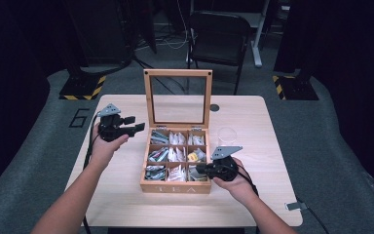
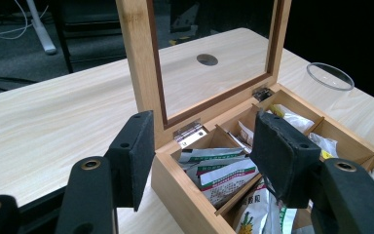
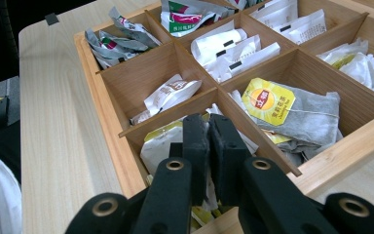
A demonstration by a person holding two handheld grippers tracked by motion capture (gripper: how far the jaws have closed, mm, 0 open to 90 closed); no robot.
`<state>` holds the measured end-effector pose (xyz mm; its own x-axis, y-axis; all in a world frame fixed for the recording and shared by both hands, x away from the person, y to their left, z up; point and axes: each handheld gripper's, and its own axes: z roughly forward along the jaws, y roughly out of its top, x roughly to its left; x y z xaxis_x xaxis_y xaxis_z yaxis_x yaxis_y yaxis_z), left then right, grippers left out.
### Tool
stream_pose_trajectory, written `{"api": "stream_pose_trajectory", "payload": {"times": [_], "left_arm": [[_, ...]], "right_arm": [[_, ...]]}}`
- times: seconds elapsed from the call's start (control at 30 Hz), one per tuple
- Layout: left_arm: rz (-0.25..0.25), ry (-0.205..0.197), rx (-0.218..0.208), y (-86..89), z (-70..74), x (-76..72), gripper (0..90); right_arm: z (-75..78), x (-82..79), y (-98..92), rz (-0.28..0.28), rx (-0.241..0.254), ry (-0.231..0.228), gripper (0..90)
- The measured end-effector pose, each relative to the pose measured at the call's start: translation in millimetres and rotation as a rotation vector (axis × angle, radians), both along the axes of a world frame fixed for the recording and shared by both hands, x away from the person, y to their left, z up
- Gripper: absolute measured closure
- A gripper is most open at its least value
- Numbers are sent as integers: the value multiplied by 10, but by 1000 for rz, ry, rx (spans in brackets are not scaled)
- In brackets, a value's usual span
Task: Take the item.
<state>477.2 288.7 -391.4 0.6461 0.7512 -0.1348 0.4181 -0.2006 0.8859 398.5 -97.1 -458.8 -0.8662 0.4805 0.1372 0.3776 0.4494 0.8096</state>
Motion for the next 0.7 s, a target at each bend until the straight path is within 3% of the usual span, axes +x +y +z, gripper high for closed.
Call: {"api": "stream_pose_trajectory", "payload": {"times": [0.7], "left_arm": [[-2,8,-2,-14,-6,2,412]], "right_arm": [[92,15,-21,19,0,-3,870]]}}
